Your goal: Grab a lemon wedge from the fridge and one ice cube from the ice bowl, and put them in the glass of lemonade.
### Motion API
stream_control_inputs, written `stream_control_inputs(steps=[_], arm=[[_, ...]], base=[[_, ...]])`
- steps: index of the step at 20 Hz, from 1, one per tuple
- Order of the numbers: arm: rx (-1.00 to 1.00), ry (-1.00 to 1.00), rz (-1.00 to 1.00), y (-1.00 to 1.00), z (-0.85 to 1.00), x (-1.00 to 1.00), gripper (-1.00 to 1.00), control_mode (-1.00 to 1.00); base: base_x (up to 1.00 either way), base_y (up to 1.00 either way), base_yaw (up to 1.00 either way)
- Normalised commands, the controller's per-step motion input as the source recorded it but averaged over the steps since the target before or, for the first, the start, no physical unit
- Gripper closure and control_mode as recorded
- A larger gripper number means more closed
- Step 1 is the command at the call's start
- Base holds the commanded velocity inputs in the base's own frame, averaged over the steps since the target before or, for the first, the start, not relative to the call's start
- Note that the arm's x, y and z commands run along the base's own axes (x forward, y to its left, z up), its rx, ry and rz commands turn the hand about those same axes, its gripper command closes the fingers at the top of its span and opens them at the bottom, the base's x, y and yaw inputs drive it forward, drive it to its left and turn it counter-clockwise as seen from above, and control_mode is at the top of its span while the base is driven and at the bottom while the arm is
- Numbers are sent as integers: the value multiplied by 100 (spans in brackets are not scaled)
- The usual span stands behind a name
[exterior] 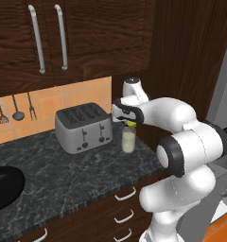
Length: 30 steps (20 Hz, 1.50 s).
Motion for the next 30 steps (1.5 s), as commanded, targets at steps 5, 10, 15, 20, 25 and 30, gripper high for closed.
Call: stream_control_inputs(steps=[5, 10, 15, 20, 25, 30], arm=[[0, 0, 0, 8, -10, 6, 100, -100], [0, -1, 0, 4, 0, -6, 100, -100], [0, 0, 0, 0, 0, 0, 100, -100], [0, 0, 0, 0, 0, 0, -100, -100], [0, 0, 0, 0, 0, 0, -100, -100], [0, 1, 0, 0, 0, 0, -100, -100]], base=[[0, 0, 0], [0, 0, 0], [0, 0, 0], [0, 0, 0], [0, 0, 0], [0, 0, 0]])
